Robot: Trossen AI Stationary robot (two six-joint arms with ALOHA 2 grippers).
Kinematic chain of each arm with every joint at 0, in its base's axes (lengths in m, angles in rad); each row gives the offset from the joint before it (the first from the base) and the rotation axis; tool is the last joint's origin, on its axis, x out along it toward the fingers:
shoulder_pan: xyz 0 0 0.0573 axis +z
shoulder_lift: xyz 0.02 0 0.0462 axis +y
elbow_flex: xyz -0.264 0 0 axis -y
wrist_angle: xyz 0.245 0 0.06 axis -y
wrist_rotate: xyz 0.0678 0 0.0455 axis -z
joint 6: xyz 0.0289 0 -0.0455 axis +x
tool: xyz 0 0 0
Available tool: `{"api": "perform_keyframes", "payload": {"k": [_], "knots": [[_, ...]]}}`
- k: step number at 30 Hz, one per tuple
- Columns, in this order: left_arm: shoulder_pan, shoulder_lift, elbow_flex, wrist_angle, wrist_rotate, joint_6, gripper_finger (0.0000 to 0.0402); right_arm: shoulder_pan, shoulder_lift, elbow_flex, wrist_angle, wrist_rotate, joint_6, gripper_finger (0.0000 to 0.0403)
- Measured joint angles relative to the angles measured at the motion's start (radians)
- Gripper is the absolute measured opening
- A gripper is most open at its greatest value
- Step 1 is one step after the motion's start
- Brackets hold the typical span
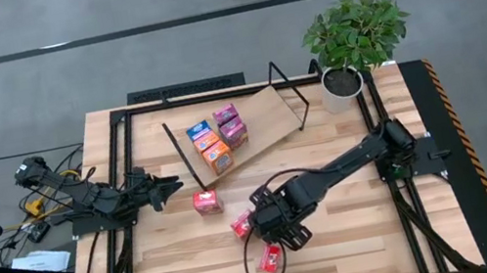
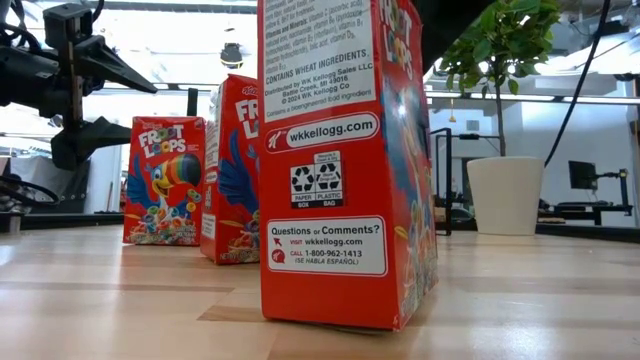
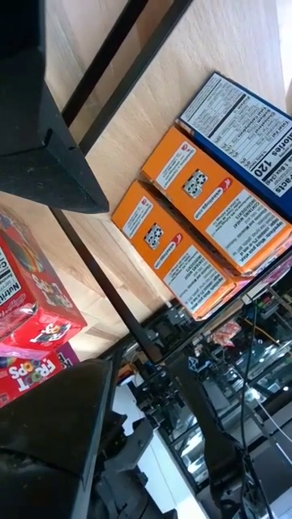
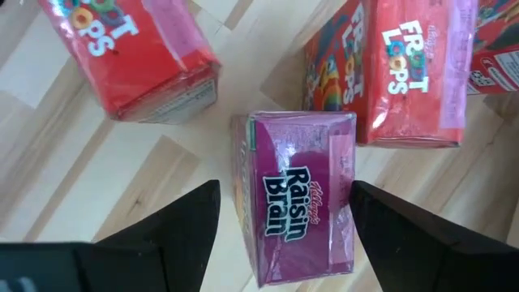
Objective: Stack cereal on shelf
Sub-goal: Put the purple cereal box on the shelf aligned with the other purple cereal box
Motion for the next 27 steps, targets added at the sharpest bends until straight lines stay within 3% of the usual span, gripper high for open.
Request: {"api": "perform_keyframes", "payload": {"k": [13,27], "knots": [[0.0,0.0,0.0,-0.001,-0.008,0.0,0.03,-0.001,-0.018,0.004,-0.013,0.06,0.046,0.0302],[0.0,0.0,0.0,-0.001,-0.009,-0.011,0.03,-0.006,-0.017,0.003,-0.008,0.01,0.082,0.0302]]}}
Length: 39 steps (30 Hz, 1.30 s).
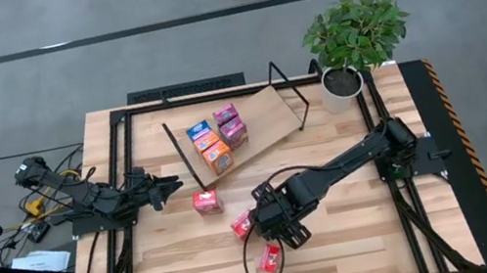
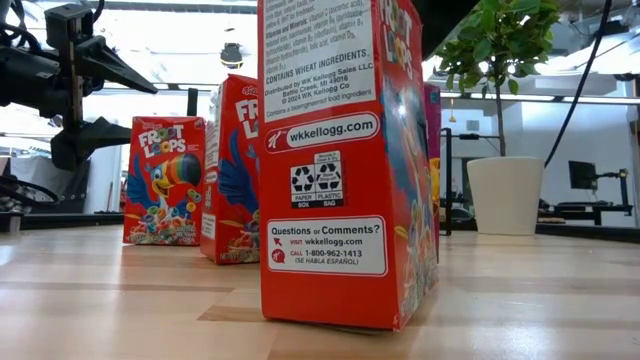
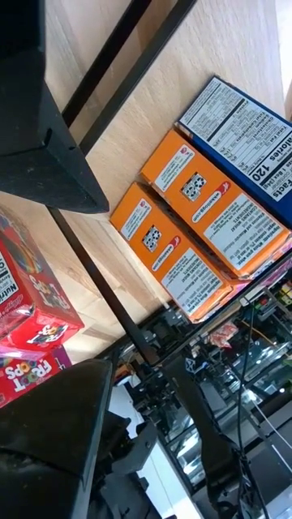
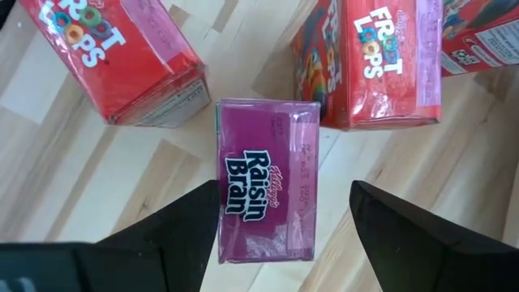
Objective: Stack cereal on shelf
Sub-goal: Put the purple cereal box on the shelf aligned with the other purple cereal box
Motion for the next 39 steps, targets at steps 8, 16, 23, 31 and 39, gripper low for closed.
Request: {"api": "perform_keyframes", "payload": {"k": [8,16,23,31,39], "knots": [[0.0,0.0,0.0,0.0,0.0,0.0,0.03,0.001,0.0,0.063,-0.041,0.004,0.056,0.0302],[0.0,0.0,0.0,0.0,-0.001,-0.005,0.03,-0.001,0.002,0.084,-0.063,-0.023,0.079,0.0302],[0.0,0.0,0.0,0.0,-0.002,-0.001,0.03,-0.006,0.011,0.024,0.01,-0.044,0.087,0.0307],[0.0,0.0,0.0,0.0,-0.001,-0.001,0.03,-0.022,0.014,-0.022,0.027,-0.041,0.115,0.0313],[0.0,0.0,0.0,0.0,-0.001,-0.001,0.03,-0.021,0.013,-0.06,0.055,-0.043,0.129,0.0305]]}}
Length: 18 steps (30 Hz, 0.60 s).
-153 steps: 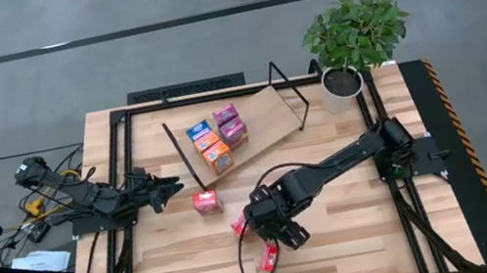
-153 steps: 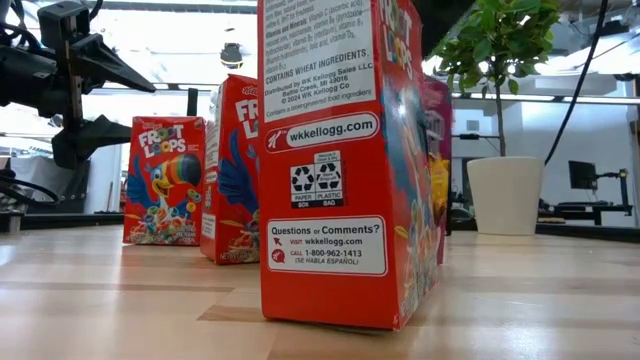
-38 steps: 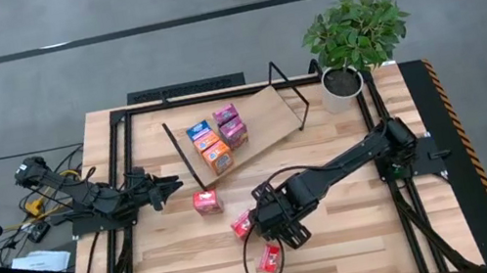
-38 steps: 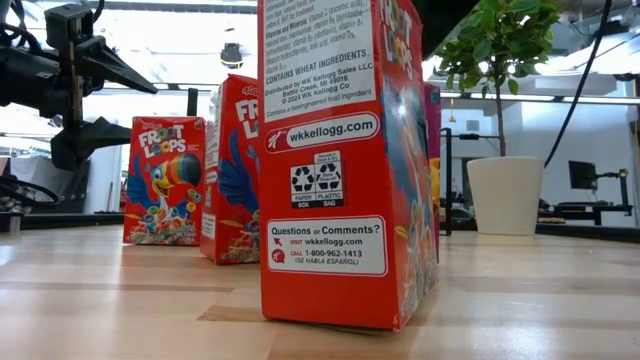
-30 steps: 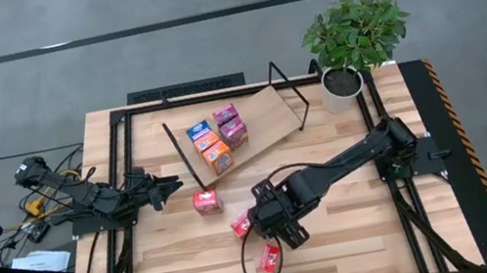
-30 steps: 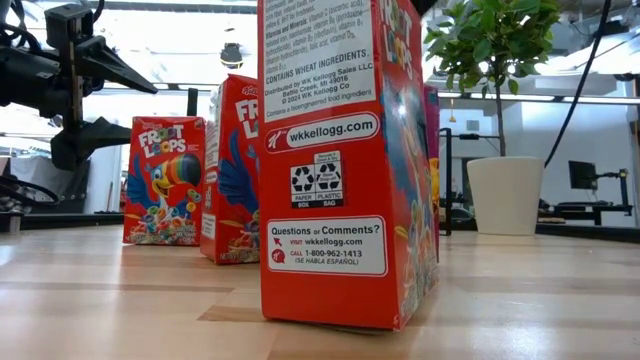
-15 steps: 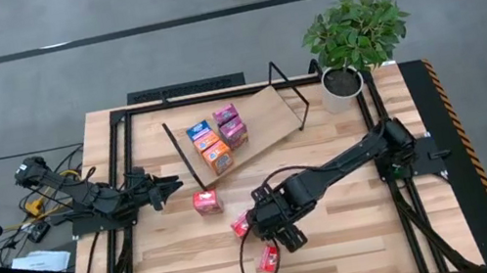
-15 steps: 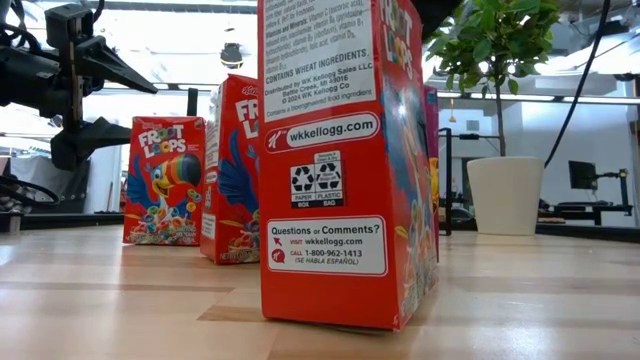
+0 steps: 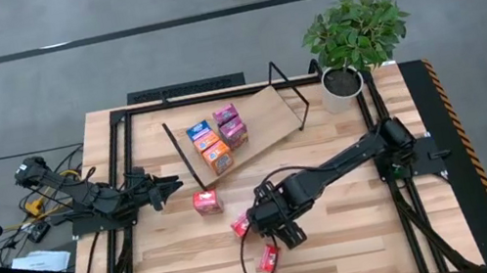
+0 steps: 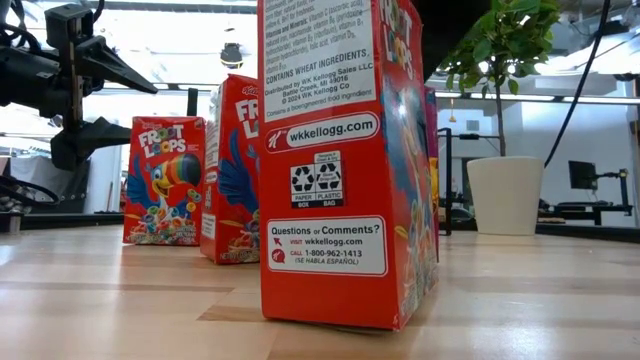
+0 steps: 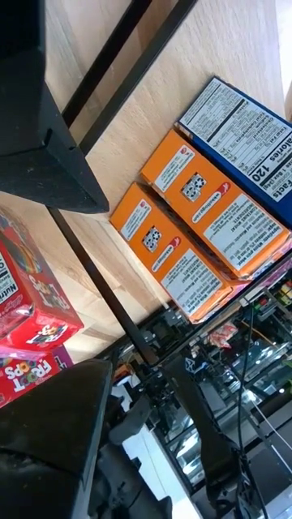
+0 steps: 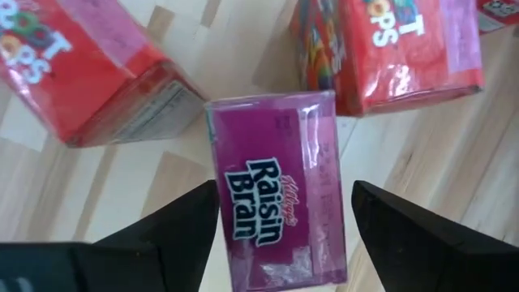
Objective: Stack cereal on shelf
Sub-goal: Put the purple cereal box on the shelf aligned with the other purple cereal box
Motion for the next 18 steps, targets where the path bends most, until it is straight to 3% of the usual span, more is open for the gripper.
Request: {"api": "perform_keyframes", "payload": {"k": [10,18], "knots": [[0.0,0.0,0.0,-0.002,-0.025,-0.001,0.03,0.004,-0.001,-0.005,0.005,0.028,-0.006,0.0233],[0.0,0.0,0.0,-0.002,-0.026,-0.004,0.03,-0.024,-0.038,-0.004,-0.062,0.024,-0.116,0.0174]]}}
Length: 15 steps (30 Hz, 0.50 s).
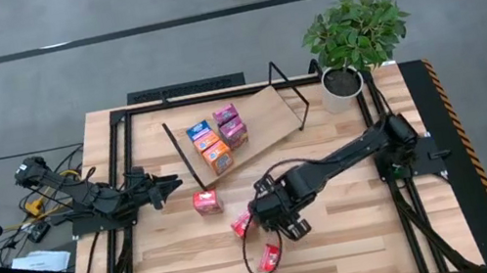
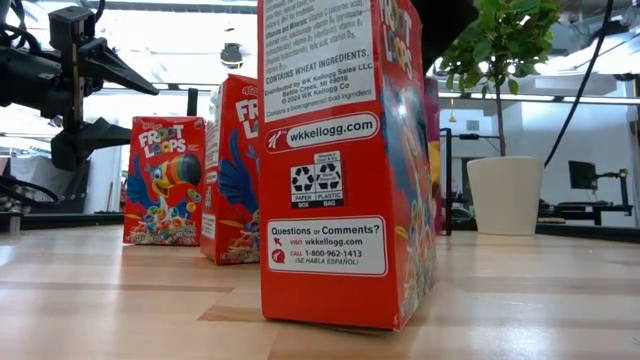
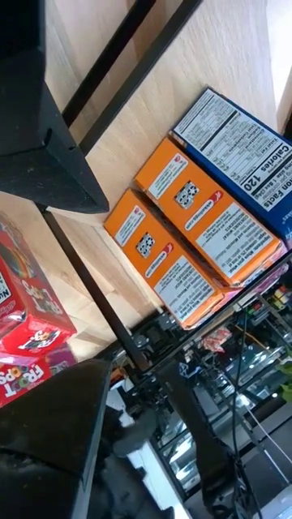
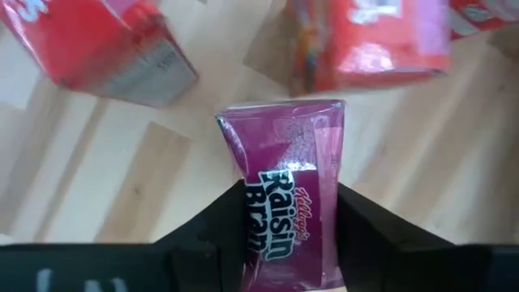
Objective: Stack cereal on shelf
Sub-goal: Put the purple cereal box on the shelf aligned with the other purple cereal box
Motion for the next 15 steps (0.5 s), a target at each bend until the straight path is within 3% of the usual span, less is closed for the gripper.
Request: {"api": "perform_keyframes", "payload": {"k": [15], "knots": [[0.0,0.0,0.0,-0.001,-0.006,0.005,0.03,-0.306,-0.128,0.019,-0.01,0.03,-0.225,0.0173]]}}
